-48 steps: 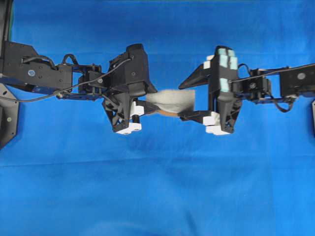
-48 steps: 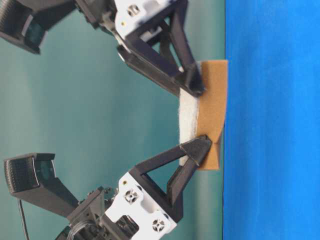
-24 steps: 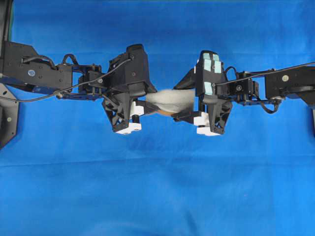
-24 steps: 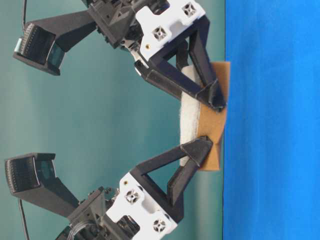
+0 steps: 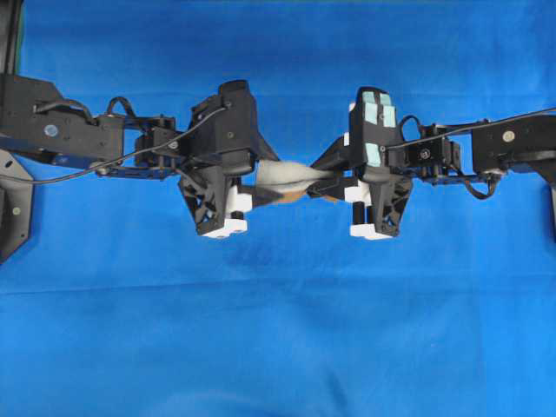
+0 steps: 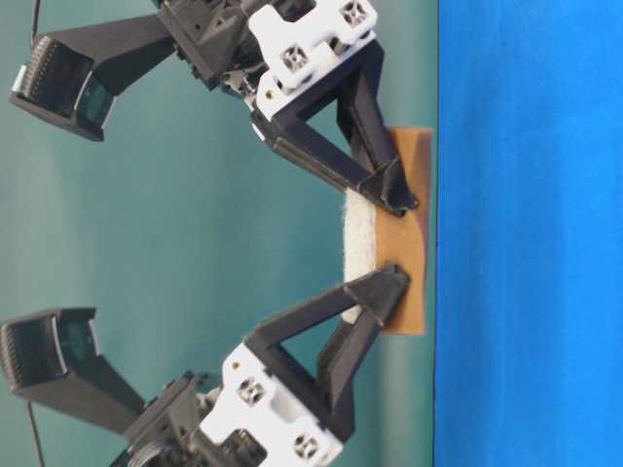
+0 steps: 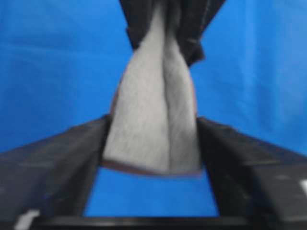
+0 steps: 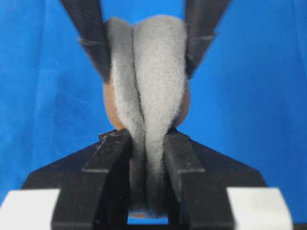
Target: Hand over the sponge with the left arm and wipe it with the right arm.
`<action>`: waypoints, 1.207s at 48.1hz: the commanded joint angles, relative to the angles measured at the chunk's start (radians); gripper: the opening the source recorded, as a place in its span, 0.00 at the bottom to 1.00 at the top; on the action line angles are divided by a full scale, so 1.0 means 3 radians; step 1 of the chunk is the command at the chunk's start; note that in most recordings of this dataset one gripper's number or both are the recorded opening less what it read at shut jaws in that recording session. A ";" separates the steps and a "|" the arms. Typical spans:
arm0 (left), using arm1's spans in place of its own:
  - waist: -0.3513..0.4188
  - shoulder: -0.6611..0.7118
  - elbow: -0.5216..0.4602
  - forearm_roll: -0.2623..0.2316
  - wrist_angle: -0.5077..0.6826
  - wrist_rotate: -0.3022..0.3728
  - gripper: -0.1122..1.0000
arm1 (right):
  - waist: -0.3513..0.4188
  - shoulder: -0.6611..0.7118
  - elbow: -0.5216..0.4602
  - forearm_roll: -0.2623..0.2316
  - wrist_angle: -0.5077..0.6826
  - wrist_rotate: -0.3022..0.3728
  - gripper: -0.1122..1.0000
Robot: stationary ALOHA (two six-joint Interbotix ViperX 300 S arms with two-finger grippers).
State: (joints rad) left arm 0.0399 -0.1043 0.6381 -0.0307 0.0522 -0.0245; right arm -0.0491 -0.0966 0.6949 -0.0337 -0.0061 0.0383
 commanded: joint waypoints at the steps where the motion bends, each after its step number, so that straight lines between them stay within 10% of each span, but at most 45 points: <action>1: -0.0005 -0.0164 0.0051 0.0005 -0.0051 -0.0005 0.76 | 0.0000 -0.0097 -0.0041 -0.0005 0.0005 0.0005 0.31; 6: -0.0010 -0.0317 0.0184 0.0005 -0.0159 -0.0005 0.91 | 0.0005 -0.0112 -0.0031 -0.0005 0.0036 0.0005 0.31; 26: -0.0036 -0.1028 0.0869 0.0005 -0.0813 -0.0051 0.89 | 0.0000 -0.0194 0.0036 -0.0005 0.0046 0.0036 0.31; 58: -0.0041 -0.1089 0.0926 0.0005 -0.0844 -0.0036 0.88 | 0.0005 0.0910 0.0036 0.0327 -0.0552 0.0056 0.31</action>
State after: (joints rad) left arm 0.0291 -0.4203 0.9250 -0.0307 -0.1917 -0.0368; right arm -0.0491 0.1733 0.7164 0.0568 -0.1503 0.0522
